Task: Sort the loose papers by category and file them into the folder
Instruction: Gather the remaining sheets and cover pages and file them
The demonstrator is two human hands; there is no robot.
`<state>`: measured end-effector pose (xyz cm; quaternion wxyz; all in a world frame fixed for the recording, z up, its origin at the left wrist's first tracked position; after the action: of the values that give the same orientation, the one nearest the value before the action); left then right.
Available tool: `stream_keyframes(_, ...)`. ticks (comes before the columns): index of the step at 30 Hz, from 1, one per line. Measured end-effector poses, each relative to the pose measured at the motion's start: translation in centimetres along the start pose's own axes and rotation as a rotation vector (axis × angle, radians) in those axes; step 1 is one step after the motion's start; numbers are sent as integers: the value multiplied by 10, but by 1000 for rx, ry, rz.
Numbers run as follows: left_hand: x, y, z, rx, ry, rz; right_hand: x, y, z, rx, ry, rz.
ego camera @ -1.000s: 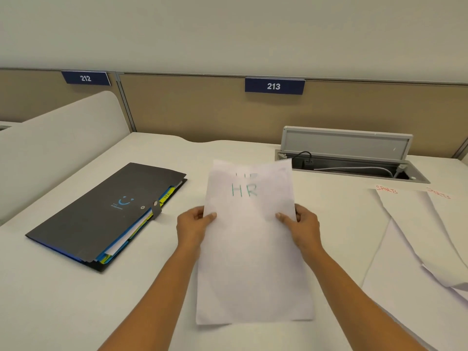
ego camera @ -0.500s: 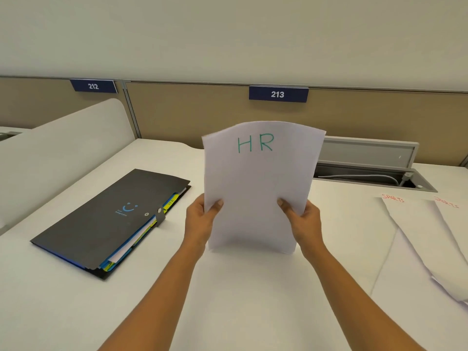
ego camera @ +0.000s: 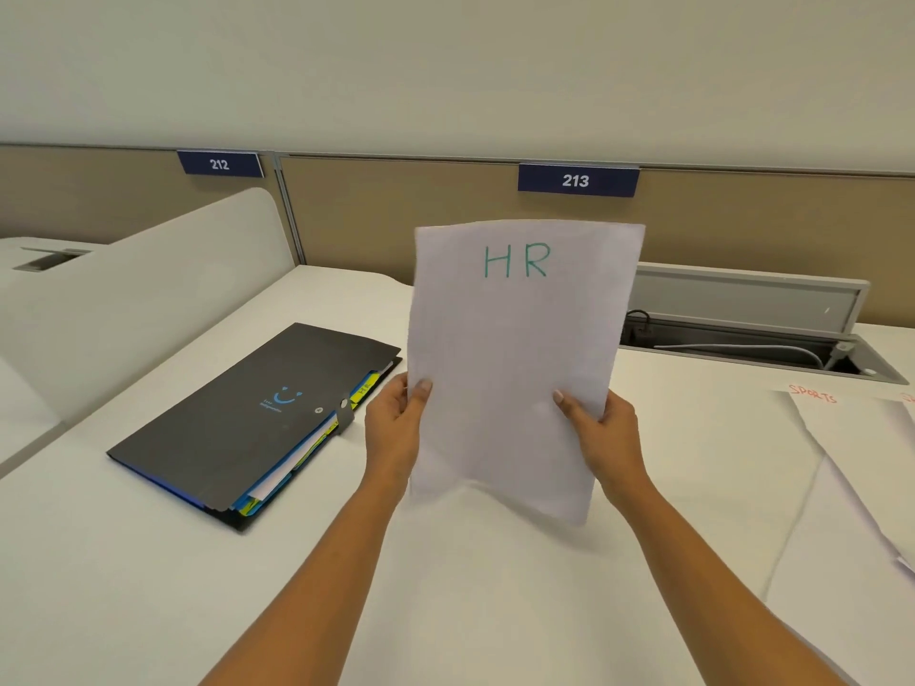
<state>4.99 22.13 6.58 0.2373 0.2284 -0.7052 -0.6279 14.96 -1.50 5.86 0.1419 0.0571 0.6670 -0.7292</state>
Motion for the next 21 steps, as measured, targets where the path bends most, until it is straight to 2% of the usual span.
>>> stream_keyframes(6, -28, 11, 68, -271, 228, -16, 4, 31, -20, -41, -91, -197)
stream_keyframes(10, -44, 12, 123, -607, 395, -7, 11, 42, -34, -96, -114, -277)
stream_keyframes(17, -73, -26, 144, -1252, 273, 105, 23, 50, -63, -158, -174, -348)
stream_keyframes(21, -77, -41, 147, -1394, 202, 141, 24, 52, -77, -164, -210, -368)
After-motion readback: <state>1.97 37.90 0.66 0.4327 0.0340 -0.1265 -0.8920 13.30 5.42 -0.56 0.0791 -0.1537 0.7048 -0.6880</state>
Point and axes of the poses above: each hand's wrist, its own x-axis away from the middle knuckle, its own z-axis out of the back of the hand, y = z × x, the point moved 10 cm from there along -x, towards the middle knuckle, and after that the axes turned 11 degrees about z, right-handed, at the moved point
